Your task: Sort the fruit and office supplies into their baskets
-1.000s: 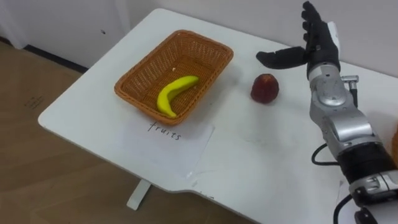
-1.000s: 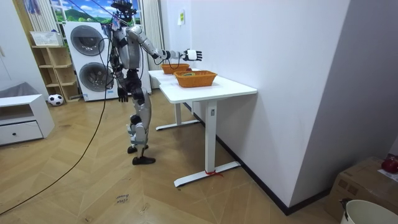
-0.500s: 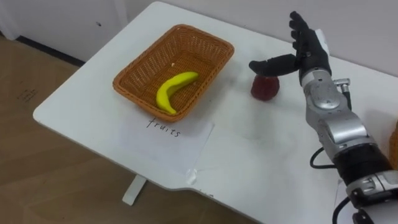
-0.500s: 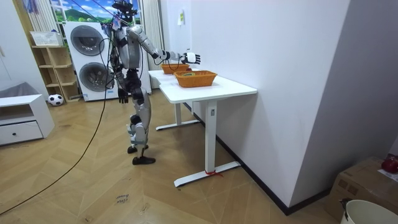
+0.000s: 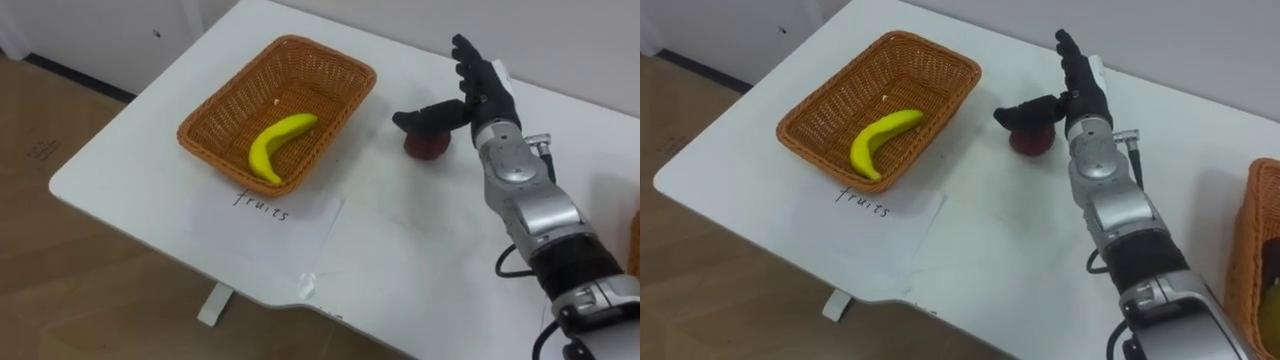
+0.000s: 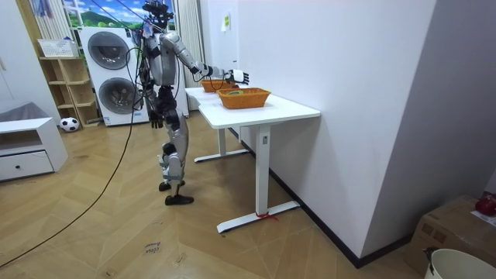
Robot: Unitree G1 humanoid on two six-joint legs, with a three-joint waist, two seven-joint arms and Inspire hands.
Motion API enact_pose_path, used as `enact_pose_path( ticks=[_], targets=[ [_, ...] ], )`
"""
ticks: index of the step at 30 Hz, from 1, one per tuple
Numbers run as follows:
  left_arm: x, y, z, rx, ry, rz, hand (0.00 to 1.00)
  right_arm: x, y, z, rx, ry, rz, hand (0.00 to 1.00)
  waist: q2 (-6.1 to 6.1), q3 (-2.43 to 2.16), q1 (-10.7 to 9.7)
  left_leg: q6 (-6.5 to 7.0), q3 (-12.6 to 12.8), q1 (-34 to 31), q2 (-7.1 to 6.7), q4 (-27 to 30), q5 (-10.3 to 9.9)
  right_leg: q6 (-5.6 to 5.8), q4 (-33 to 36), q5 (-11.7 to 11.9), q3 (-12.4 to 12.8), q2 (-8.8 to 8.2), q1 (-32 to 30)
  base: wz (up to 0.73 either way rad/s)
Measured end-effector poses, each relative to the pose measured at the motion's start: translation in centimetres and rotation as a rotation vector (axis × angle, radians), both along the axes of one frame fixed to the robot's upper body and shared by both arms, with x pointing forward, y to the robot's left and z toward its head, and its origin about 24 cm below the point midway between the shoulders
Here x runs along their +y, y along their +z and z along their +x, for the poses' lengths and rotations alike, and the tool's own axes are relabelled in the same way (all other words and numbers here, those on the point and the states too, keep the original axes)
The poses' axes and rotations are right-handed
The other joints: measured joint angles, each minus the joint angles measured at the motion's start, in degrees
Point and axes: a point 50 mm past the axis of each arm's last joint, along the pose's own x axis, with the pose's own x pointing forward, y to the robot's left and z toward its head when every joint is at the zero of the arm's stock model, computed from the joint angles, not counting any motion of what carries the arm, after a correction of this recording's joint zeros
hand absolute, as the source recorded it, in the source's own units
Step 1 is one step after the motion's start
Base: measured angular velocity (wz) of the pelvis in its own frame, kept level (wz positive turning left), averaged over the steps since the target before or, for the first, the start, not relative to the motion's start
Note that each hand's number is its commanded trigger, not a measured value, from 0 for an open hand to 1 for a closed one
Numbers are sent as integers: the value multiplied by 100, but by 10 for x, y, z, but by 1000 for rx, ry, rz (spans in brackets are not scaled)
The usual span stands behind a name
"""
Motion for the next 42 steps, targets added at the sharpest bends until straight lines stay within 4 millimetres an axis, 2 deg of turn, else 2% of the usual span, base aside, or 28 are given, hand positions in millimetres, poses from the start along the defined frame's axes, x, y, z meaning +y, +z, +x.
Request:
enact_pose_path(
  ticks=[7,15,28,34,42],
  targets=[
    [-1,0,0,2,-6,-4,0,0,-4,-1,15,-3,3,0,-12,7,-3,0,3,-3,1,3,0,0,1,0,-6,3,3,0],
    [-2,-1,0,5,-8,-6,0,-3,-17,-4,80,23,3,0,-82,51,4,0,1,-40,3,34,0,-3,4,5,-5,4,-1,1],
    [-1,-1,-3,11,39,-26,0,-2,-24,-5,131,116,-88,0,-75,48,16,0,8,-41,5,32,0,-4,-3,9,12,10,-9,0],
    [-1,-2,-5,13,77,-36,0,-4,-35,-9,188,131,-106,0,-73,49,24,0,8,-28,4,44,0,-4,-2,9,15,9,9,0],
    [-1,-2,-6,25,81,-34,0,-2,-35,-9,200,165,-142,0,-46,46,3,0,-5,-40,7,60,-1,-10,0,25,7,17,22,0]
  ],
)
